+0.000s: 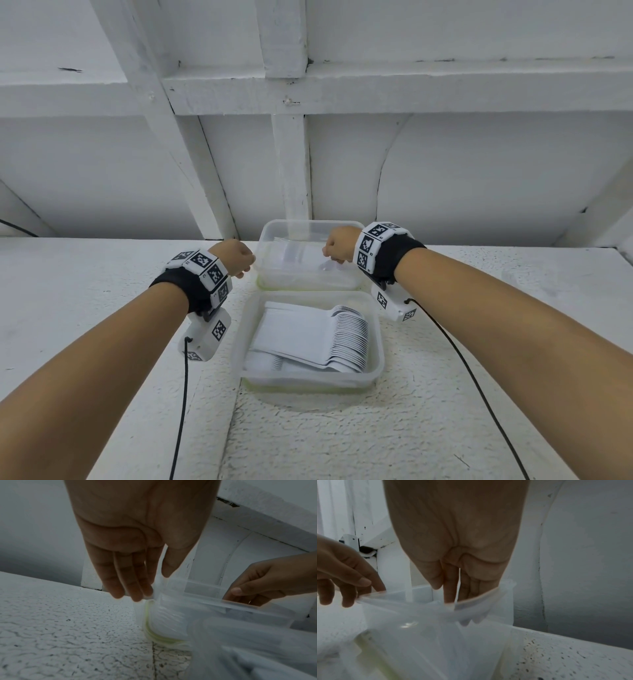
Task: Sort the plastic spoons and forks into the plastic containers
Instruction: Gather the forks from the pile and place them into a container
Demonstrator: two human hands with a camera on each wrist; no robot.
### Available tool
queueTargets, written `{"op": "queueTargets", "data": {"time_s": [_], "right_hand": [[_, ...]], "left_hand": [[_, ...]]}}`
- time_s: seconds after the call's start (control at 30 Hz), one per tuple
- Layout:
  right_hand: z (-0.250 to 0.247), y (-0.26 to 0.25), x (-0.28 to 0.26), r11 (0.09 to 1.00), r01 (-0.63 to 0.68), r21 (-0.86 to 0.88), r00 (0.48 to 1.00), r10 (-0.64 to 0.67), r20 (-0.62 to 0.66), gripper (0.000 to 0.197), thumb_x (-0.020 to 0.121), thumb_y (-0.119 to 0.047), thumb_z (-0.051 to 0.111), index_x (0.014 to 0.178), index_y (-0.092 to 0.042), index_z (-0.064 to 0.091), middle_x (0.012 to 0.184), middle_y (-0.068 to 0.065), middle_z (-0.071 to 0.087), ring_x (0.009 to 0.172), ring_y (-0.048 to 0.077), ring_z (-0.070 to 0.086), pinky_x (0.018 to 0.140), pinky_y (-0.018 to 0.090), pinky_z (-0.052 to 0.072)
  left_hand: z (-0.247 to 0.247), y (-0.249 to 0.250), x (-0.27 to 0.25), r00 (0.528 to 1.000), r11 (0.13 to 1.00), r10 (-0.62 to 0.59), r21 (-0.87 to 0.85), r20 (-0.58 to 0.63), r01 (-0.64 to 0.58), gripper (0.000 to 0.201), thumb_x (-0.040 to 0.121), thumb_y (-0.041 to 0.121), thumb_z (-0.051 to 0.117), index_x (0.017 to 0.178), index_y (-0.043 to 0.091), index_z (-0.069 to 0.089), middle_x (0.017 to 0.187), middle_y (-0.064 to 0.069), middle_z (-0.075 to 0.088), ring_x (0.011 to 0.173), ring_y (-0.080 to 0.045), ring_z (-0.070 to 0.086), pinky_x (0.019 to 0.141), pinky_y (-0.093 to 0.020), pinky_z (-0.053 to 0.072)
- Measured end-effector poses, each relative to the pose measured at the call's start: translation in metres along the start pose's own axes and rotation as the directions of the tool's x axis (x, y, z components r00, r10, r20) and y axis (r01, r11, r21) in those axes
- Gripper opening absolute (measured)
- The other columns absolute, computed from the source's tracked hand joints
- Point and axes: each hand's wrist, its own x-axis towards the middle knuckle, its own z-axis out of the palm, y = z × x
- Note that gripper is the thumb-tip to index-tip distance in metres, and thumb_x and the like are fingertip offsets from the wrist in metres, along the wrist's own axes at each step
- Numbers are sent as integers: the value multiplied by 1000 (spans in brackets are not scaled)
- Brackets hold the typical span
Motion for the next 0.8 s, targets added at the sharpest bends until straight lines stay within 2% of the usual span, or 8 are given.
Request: {"op": "queueTargets", "data": {"time_s": [0.07, 0.13, 0.17, 0.27, 0.37, 0.5, 0.67, 0.8], "right_hand": [[-4, 2, -7, 998, -3, 55, 999, 5, -35, 36, 96, -25, 42, 81, 2, 61, 84, 12, 61, 70, 23, 54, 77, 30, 45], [-13, 6, -20, 992, 13, 126, 998, -4, -70, 38, 96, -20, 42, 101, 12, 62, 100, 24, 65, 83, 28, 60, 77, 31, 45], [-18, 8, -29, 988, 31, 152, 996, -18, -87, 38, 96, -19, 42, 105, 12, 60, 108, 27, 64, 88, 31, 60, 77, 32, 45], [-31, 21, -68, 981, 90, 172, 991, -71, -115, 37, 97, -20, 42, 105, 10, 62, 109, 24, 64, 103, 34, 59, 77, 30, 43], [-37, 43, -113, 976, 138, 168, 985, -117, -125, 36, 98, -25, 42, 111, 2, 63, 108, 17, 66, 103, 28, 60, 85, 30, 44], [-31, 93, -177, 970, 105, 220, 991, -84, -103, 32, 99, -26, 41, 119, -11, 61, 110, 4, 65, 98, 17, 62, 85, 26, 44], [-3, 159, -240, 988, -14, 154, 995, 28, -94, 30, 98, -25, 42, 118, -14, 62, 108, 3, 66, 88, 11, 57, 86, 24, 43], [26, 202, -274, 972, -132, 193, 989, 141, -34, 30, 98, -24, 42, 119, -15, 61, 106, 1, 64, 87, 9, 55, 80, 20, 39]], "left_hand": [[-5, 2, -7, 999, 995, 17, 98, -47, -12, 25, 97, 18, 40, 103, 7, 61, 98, -13, 60, 84, -24, 53, 63, -24, 41], [-9, 8, -16, 989, 988, 50, 155, -137, -29, 31, 97, 21, 40, 115, 6, 61, 117, -15, 60, 101, -30, 54, 82, -29, 42], [-10, 13, -23, 981, 988, 71, 150, -179, -44, 32, 97, 21, 40, 118, 6, 59, 122, -14, 59, 109, -31, 53, 86, -30, 41], [-9, 42, -47, 954, 985, 167, 82, -248, -152, 31, 98, 20, 40, 119, 7, 58, 119, -12, 61, 110, -30, 53, 81, -26, 37], [6, 81, -71, 919, 954, 292, 13, -264, -299, 30, 97, 22, 43, 118, 10, 61, 114, -9, 64, 105, -25, 57, 82, -25, 39], [46, 147, -102, 856, 875, 470, -13, -214, -484, 26, 97, 20, 45, 110, 9, 64, 99, -4, 63, 87, -15, 51, 70, -18, 30], [107, 217, -127, 765, 767, 641, 22, -65, -641, 28, 97, 24, 44, 115, 13, 63, 113, -2, 65, 102, -17, 57, 80, -19, 35], [159, 253, -131, 762, 756, 640, 93, 104, -648, 30, 98, 21, 41, 118, 9, 60, 121, -8, 61, 110, -23, 55, 87, -26, 39]]}}
